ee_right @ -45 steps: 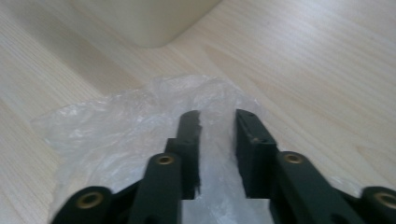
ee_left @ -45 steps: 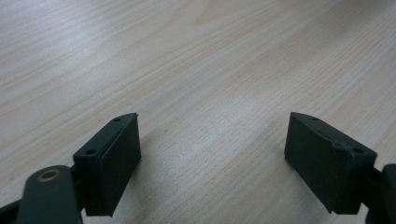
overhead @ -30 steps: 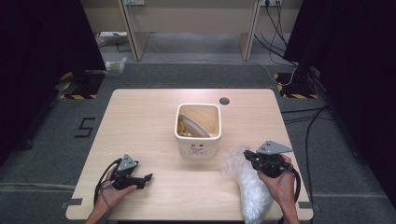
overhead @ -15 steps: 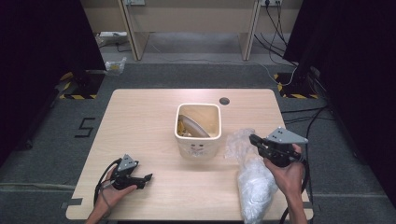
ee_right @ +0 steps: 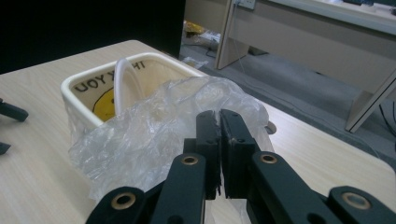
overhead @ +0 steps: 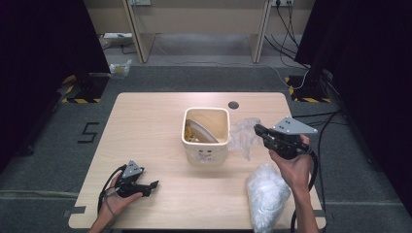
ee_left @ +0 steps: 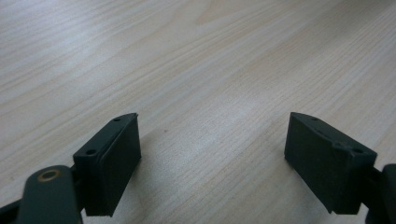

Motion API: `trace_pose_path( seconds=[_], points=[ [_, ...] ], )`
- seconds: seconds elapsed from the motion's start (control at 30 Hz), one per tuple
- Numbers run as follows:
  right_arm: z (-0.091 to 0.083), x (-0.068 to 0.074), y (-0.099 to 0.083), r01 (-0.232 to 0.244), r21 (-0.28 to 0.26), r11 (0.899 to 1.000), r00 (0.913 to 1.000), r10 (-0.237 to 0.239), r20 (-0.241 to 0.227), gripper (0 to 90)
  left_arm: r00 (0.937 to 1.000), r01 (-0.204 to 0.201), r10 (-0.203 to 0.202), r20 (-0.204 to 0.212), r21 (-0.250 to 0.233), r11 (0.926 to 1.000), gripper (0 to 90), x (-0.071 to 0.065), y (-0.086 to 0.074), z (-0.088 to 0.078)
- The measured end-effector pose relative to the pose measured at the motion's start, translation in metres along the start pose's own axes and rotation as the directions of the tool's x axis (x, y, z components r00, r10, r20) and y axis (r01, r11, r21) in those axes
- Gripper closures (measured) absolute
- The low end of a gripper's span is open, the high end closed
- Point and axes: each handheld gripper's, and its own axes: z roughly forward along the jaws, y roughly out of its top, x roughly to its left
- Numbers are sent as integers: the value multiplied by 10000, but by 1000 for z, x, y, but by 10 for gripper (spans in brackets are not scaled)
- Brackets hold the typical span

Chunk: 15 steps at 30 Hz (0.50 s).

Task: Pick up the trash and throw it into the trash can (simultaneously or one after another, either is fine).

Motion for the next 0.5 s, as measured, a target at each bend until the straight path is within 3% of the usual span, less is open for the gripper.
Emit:
trace_pose_path(
  seconds=[0.13, 0.5],
  points=[
    [5, -1, 9, 69, -123, 9999, 10000, -69, 0, 871, 10000, 0, 0, -1, 1, 10000, 175, 0, 0, 0],
    [27, -1, 29, 622, -12, 9981, 9963, -621, 587, 870, 10000, 0, 0, -2, 0, 10000, 175, 0, 0, 0]
  ],
)
